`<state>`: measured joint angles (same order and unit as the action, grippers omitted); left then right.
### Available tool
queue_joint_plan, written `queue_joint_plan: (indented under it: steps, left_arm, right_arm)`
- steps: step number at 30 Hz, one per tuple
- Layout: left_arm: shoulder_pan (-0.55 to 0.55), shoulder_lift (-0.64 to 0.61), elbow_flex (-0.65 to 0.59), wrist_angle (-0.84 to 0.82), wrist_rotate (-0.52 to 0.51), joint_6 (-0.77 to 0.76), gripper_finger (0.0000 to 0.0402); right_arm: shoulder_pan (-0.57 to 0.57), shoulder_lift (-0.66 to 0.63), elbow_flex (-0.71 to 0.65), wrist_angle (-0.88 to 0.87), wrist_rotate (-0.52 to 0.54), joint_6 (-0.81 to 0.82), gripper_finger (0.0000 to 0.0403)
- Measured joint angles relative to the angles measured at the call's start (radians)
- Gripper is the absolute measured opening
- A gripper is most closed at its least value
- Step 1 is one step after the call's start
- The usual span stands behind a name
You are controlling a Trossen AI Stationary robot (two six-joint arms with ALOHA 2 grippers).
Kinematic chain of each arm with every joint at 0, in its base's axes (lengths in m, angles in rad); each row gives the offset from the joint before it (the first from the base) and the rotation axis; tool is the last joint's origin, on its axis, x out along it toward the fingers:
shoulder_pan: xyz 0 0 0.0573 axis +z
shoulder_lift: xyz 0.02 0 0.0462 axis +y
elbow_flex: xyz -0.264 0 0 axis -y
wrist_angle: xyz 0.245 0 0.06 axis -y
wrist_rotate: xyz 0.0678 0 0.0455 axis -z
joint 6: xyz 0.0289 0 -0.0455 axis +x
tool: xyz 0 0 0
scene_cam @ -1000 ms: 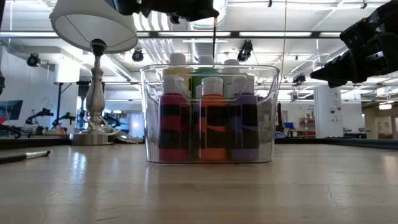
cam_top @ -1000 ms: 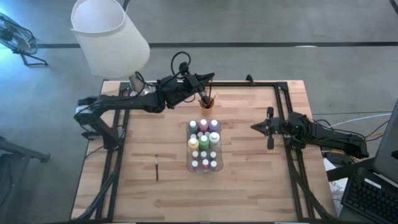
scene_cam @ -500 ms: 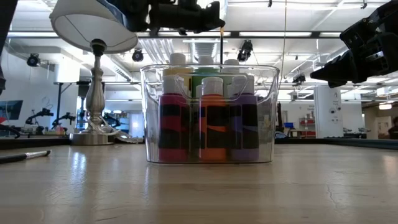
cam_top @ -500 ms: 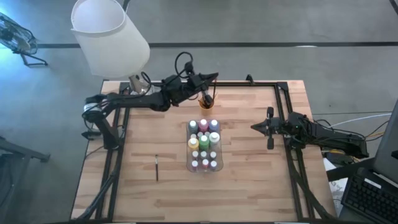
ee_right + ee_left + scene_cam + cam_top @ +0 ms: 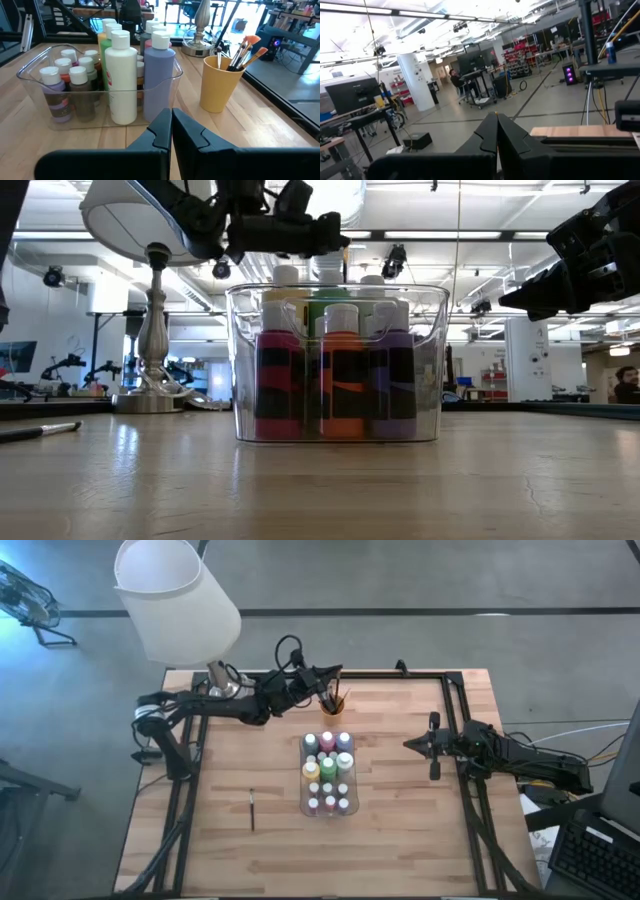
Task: Pick & Place Paint Supplies
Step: Put the yellow paintbrush into the yellow cup
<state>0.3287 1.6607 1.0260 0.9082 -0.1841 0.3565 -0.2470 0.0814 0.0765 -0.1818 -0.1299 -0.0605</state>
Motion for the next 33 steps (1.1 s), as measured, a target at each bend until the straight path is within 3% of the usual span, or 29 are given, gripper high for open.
queue_joint_plan:
  steps: [8,17,33]
  left_arm:
    - [0.013,0.038,-0.006,0.011,0.000,0.013,0.0000]
    - [0.015,0.135,-0.007,0.136,0.000,0.063,0.0000]
    - [0.017,0.169,-0.020,0.101,-0.029,0.065,0.0000]
  right_arm:
    - [0.000,0.000,0.000,0.000,0.000,0.000,0.0008]
    - [0.000,0.000,0.000,0.000,0.000,0.000,0.0008]
    - [0.000,0.000,0.000,0.000,0.000,0.000,0.0008]
